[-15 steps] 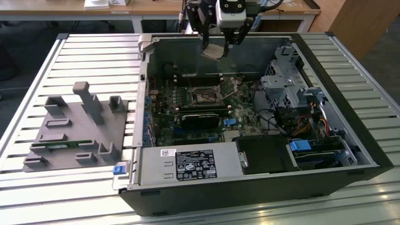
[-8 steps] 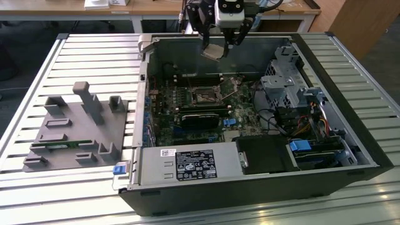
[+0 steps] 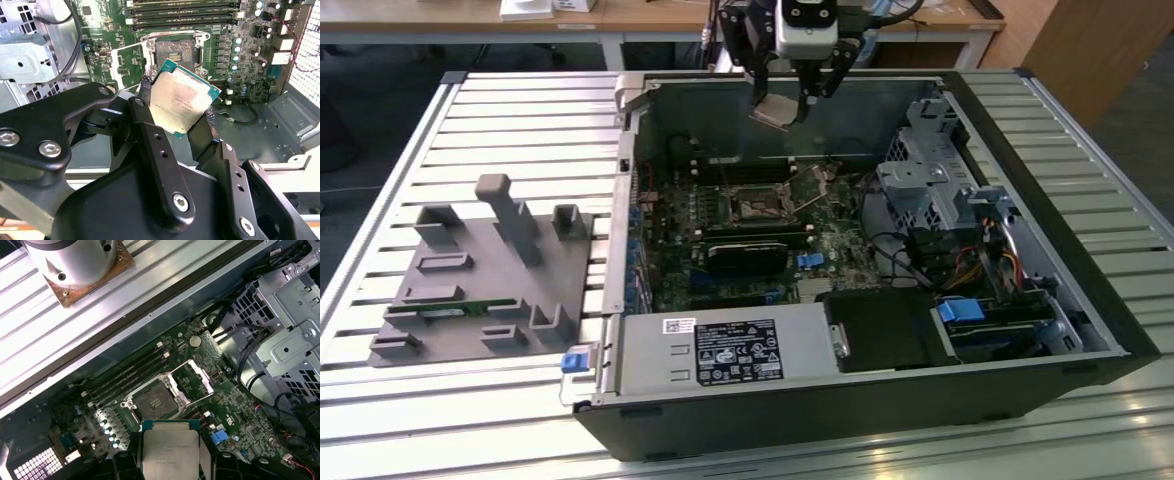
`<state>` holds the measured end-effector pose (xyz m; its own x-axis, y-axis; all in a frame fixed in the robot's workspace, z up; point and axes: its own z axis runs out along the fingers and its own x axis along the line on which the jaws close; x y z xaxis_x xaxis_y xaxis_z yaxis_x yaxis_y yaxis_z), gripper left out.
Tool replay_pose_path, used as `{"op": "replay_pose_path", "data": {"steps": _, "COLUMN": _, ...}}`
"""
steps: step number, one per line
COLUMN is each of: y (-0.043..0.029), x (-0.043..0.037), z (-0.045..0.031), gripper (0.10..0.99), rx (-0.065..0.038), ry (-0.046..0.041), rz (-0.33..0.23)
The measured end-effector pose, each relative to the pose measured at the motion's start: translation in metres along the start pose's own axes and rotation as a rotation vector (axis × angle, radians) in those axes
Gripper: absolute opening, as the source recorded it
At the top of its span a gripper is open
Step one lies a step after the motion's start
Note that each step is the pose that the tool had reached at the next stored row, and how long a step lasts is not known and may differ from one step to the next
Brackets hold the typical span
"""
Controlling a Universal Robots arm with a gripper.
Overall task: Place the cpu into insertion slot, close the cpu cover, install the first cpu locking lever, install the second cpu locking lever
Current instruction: 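Place the cpu into insertion slot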
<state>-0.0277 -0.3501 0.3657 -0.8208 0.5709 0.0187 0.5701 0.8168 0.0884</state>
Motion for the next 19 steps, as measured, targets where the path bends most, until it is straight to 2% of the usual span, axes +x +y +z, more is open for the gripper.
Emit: {"op": "replay_pose_path", "data": {"steps": 19, "y": 0.0000, "x": 0.0000, "z": 0.0006, "gripper": 0.541, "rx": -0.002, "ry": -0.0073, "rz": 0.082}}
